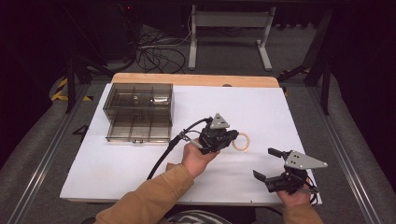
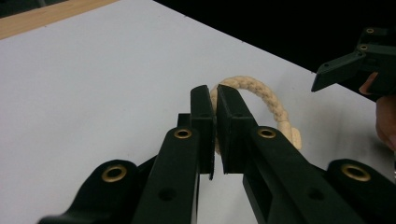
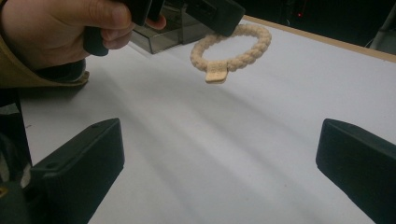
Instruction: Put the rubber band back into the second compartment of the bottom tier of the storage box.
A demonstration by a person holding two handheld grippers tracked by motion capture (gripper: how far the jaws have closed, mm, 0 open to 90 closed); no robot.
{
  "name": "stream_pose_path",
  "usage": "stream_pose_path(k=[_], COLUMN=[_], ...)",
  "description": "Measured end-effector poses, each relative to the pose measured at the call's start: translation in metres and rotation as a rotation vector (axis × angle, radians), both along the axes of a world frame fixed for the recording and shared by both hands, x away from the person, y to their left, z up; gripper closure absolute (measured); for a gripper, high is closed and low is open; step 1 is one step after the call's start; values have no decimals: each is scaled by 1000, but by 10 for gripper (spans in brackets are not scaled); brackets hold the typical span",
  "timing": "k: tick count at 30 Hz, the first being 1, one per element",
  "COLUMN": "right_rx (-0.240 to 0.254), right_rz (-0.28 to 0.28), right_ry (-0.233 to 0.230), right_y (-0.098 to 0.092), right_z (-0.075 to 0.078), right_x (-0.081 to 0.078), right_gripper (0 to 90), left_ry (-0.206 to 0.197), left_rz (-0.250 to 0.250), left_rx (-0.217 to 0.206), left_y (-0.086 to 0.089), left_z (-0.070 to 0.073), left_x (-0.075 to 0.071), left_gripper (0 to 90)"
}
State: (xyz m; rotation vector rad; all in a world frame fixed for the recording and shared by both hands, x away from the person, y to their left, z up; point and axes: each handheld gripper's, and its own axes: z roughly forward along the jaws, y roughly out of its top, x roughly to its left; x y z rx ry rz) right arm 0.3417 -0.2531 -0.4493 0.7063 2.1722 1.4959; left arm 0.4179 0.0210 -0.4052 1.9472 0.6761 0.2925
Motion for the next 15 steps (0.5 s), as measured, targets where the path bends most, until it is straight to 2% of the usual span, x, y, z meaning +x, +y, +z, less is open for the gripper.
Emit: stream_pose_path(k=[9, 15], right_rx=[1, -4], right_rz=[-2, 6], right_ry=[3, 2], right_y=[1, 3], right_z=[0, 0], right_x=[0, 2], right_gripper=[18, 18], left_ry=[-19, -40], left_rz=[16, 43], left_rx=[-7, -7], left_y=[12, 29], left_z=[5, 11], left_x=[-3, -6], left_gripper=[860, 860])
